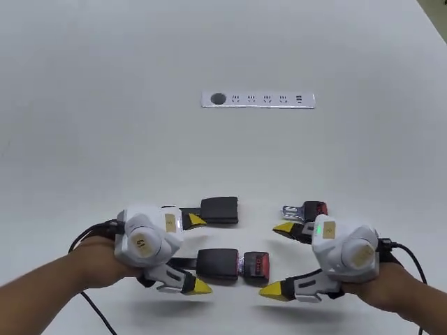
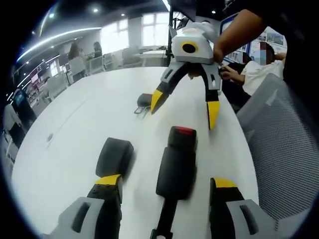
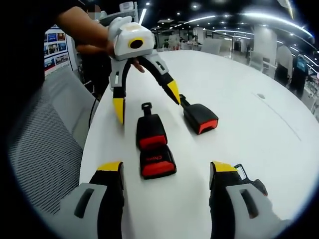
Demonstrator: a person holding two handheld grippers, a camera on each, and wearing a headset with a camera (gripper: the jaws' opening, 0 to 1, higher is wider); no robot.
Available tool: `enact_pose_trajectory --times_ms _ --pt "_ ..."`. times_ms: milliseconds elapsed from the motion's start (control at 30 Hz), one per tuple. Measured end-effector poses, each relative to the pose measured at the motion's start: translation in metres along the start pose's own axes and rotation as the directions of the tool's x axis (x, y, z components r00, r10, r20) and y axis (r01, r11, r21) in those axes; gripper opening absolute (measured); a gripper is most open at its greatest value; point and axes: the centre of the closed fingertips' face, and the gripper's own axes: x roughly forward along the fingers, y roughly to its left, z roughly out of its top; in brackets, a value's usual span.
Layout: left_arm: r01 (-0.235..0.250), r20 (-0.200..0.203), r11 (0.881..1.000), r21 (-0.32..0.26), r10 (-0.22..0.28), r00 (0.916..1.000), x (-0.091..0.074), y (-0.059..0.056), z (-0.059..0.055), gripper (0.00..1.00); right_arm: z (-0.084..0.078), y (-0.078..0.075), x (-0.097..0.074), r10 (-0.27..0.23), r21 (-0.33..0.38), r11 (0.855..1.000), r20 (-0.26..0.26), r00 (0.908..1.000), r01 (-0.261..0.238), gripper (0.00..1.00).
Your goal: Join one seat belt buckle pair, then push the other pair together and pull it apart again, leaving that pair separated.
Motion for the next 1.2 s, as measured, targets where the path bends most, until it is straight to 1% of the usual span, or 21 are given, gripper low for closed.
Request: enact_pose_trajectory --times_ms 67,100,133,167,200,233,267,333,433,500,633,700,767,800,833,967,1033,1133,1200 --pt "-0.01 0.0 1.0 -0.003 0.01 1.0 -0.003 0.005 0.0 0.74 -0.001 -0.01 -0.006 -0.019 0.012 1.0 0.007 0.9998 0.019 0.7" --pt "-0.016 0.005 1.0 -0.006 0.016 0.9999 -0.005 0.008 0.002 0.74 -0.001 -0.012 -0.008 -0.023 0.015 1.0 0.009 0.9997 0.022 0.7" --pt "-0.027 0.014 1.0 -0.015 0.027 0.9995 -0.007 0.012 0.004 0.74 0.0 -0.019 -0.013 -0.033 0.029 0.999 0.013 0.9994 0.032 0.69" --pt "-0.033 0.02 0.999 -0.022 0.033 0.9993 -0.008 0.016 0.005 0.74 -0.001 -0.022 -0.015 -0.039 0.032 0.999 0.012 0.9992 0.039 0.69" --pt "-0.041 0.034 0.998 -0.04 0.042 0.9985 -0.01 0.02 0.009 0.74 -0.001 -0.028 -0.018 -0.049 0.028 0.998 0.012 0.9987 0.049 0.68" --pt "-0.046 0.046 0.998 -0.051 0.048 0.9978 -0.011 0.024 0.011 0.74 -0.001 -0.03 -0.019 -0.053 0.027 0.998 0.011 0.9985 0.053 0.68" --pt "-0.054 0.05 0.997 -0.057 0.057 0.9971 -0.012 0.03 0.012 0.74 -0.002 -0.036 -0.022 -0.06 0.028 0.998 0.009 0.9981 0.06 0.68" --pt "-0.062 0.05 0.996 -0.056 0.065 0.9966 -0.013 0.036 0.014 0.75 -0.004 -0.045 -0.027 -0.073 0.031 0.997 0.008 0.9973 0.073 0.68" --pt "-0.071 0.045 0.996 -0.048 0.073 0.9963 -0.013 0.048 0.016 0.75 -0.006 -0.056 -0.032 -0.074 0.042 0.996 0.003 0.9973 0.074 0.68" --pt "-0.072 0.043 0.996 -0.042 0.074 0.9963 -0.013 0.051 0.017 0.75 -0.008 -0.059 -0.032 -0.073 0.038 0.997 -0.004 0.9973 0.073 0.68" --pt "-0.069 0.026 0.997 -0.02 0.069 0.9973 -0.008 0.063 0.018 0.75 -0.02 -0.076 -0.034 -0.066 0.049 0.996 -0.031 0.9973 0.068 0.67" --pt "-0.067 0.018 0.998 -0.011 0.067 0.9976 -0.006 0.069 0.019 0.75 -0.024 -0.08 -0.035 -0.062 0.063 0.996 -0.043 0.9971 0.065 0.66" --pt "-0.07 0.0 0.998 0.009 0.07 0.9976 -0.003 0.075 0.016 0.74 -0.03 -0.087 -0.035 -0.064 0.063 0.996 -0.058 0.9963 0.067 0.66" --pt "-0.068 -0.003 0.998 0.01 0.068 0.9977 -0.002 0.077 0.015 0.74 -0.031 -0.088 -0.036 -0.063 0.062 0.996 -0.063 0.996 0.067 0.66" --pt "-0.063 -0.015 0.998 0.011 0.063 0.9979 0.0 0.08 0.013 0.73 -0.033 -0.091 -0.036 -0.064 0.063 0.996 -0.071 0.9954 0.069 0.66" --pt "-0.05 -0.027 0.999 0.015 0.05 0.9984 0.007 0.087 0.009 0.73 -0.038 -0.103 -0.037 -0.063 0.064 0.996 -0.087 0.9942 0.068 0.65" --pt "-0.044 -0.029 0.999 0.017 0.044 0.9986 0.009 0.089 0.008 0.72 -0.042 -0.106 -0.036 -0.06 0.063 0.996 -0.096 0.9936 0.066 0.65" --pt "-0.034 -0.035 0.999 0.017 0.034 0.9988 0.015 0.092 0.007 0.71 -0.044 -0.105 -0.035 -0.055 0.059 0.996 -0.111 0.9922 0.062 0.65" --pt "-0.022 -0.034 1.0 0.019 0.023 0.9992 0.018 0.091 0.007 0.71 -0.048 -0.107 -0.033 -0.048 0.055 0.997 -0.122 0.9914 0.055 0.64"
